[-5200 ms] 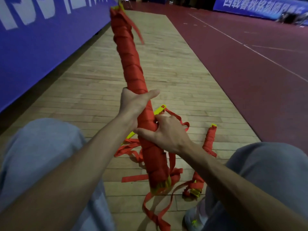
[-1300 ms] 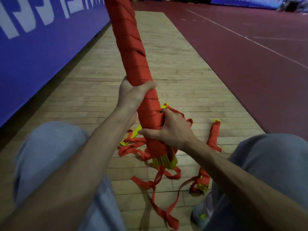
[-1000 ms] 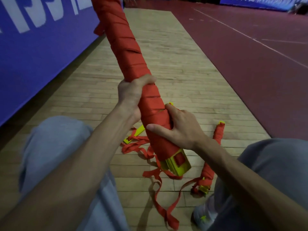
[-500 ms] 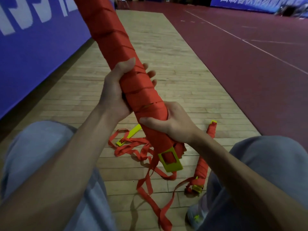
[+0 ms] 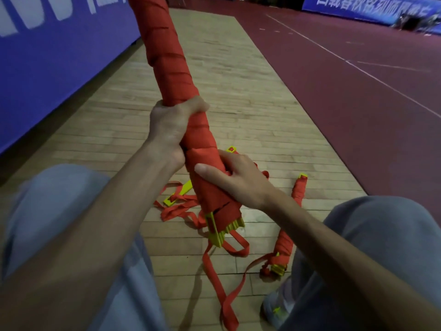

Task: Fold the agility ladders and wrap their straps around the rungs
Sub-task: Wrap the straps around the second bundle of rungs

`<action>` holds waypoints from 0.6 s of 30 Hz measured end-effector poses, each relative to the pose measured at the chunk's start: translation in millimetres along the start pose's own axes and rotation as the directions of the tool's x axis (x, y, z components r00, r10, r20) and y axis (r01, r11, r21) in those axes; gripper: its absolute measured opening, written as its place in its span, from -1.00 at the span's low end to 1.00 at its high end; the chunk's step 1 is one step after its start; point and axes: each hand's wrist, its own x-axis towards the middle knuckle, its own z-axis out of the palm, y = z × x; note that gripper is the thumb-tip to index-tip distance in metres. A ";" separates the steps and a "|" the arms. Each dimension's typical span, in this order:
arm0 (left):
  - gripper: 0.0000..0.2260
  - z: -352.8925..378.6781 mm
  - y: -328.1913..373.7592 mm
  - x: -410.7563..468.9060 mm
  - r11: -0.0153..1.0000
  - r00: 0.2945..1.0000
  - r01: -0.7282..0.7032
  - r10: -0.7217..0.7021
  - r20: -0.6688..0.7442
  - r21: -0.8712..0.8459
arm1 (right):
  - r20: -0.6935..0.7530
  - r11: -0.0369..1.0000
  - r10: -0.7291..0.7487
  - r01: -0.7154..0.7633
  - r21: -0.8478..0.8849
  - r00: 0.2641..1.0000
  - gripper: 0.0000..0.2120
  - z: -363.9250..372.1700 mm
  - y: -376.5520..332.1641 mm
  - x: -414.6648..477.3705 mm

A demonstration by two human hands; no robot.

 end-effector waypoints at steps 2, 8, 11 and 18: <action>-0.81 -5.7 5.8 0.0 0.992 0.978 0.085 -0.064 0.200 -0.097 | 0.152 0.961 0.021 -0.062 0.271 0.988 -0.53 -6.1 -3.9 -2.4; -0.73 -5.9 1.8 -1.9 0.853 0.852 0.233 0.053 0.521 -0.468 | 0.218 0.860 -0.005 -0.107 0.499 0.976 -0.70 -13.8 -13.5 -9.4; -0.80 -0.6 5.0 -2.5 0.929 0.917 0.202 -0.069 0.393 -0.309 | 0.104 0.903 0.023 -0.065 0.425 0.994 -0.86 -15.7 -12.0 -8.3; -0.42 -0.5 -12.7 0.5 0.977 0.972 -0.164 0.183 -0.148 0.133 | 0.048 0.998 0.033 -0.035 0.047 0.998 -0.73 -2.0 -7.8 -3.7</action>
